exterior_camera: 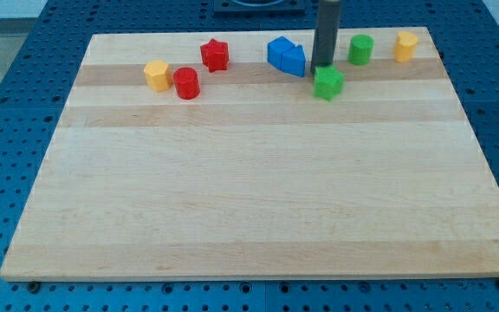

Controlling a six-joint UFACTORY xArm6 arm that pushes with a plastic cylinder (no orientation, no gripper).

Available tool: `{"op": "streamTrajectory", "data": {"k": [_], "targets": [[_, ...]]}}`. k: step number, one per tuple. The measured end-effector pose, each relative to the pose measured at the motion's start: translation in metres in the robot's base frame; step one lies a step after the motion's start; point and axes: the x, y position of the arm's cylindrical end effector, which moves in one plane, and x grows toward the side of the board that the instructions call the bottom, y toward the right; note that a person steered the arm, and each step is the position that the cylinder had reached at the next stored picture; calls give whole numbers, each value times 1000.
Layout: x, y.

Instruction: Place the yellow heart to the right center of the board

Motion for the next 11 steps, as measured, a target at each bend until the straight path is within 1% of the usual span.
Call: {"op": "streamTrajectory", "data": {"k": [1, 2, 3, 4, 5, 6, 7, 8, 9, 10, 11], "targets": [[20, 0], [11, 0], [-75, 1], [-115, 49], [-114, 86], [-113, 87], [-69, 88], [3, 84], [54, 82], [50, 88], [-20, 88]]}}
